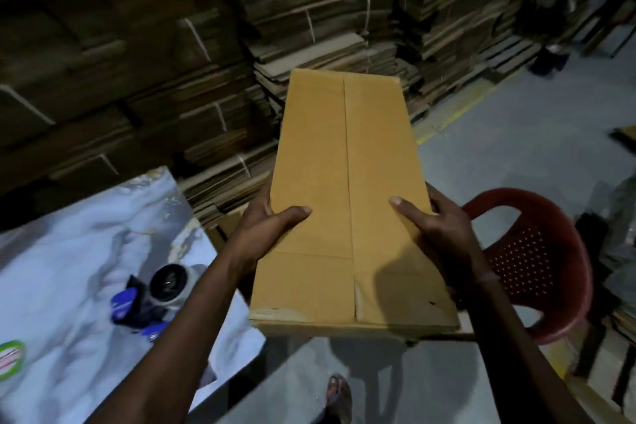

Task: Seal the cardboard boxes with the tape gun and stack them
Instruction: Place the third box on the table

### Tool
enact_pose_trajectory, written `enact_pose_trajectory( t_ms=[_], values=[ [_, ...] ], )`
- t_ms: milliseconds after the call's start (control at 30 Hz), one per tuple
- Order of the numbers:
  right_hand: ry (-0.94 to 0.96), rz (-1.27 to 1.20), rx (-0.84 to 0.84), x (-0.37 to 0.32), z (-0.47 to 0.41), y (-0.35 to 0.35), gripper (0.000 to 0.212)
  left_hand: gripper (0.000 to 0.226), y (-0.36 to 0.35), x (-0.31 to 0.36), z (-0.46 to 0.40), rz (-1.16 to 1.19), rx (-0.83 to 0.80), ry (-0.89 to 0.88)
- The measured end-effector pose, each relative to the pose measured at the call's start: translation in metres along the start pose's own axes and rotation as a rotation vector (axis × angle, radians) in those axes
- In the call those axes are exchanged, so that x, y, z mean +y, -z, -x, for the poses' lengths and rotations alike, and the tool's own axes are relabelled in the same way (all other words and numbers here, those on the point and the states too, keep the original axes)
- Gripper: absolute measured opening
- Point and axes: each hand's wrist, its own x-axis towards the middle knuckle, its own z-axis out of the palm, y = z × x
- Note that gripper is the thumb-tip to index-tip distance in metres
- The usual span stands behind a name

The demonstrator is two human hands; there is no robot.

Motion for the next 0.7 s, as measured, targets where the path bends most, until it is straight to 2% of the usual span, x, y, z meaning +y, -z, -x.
enact_pose_trajectory(
  t_ms=[67, 367, 500, 600, 700],
  values=[
    [0.032, 0.080, 0.006, -0.038, 0.010, -0.012, 0.058, 0.070, 0.032, 0.026, 0.021, -0.009, 0.037, -0.046],
    [0.134, -0.018, -0.159, -0.171, 0.062, -0.137, 0.033, 0.072, 0.200, 0.083, 0.137, -0.137, 0.303, -0.125],
    [0.198, -0.057, -0.283, -0.209, 0.083, -0.214, 0.050, 0.073, 0.273, 0.079, 0.193, -0.122, 0.428, -0.060],
    [0.242, -0.052, -0.373, -0.228, 0.098, -0.272, 0.054, 0.063, 0.317, 0.073, 0.236, -0.114, 0.521, -0.030],
    [0.269, -0.038, -0.446, -0.238, 0.119, -0.328, 0.055, 0.079, 0.357, 0.054, 0.276, -0.140, 0.563, 0.015]
  ],
)
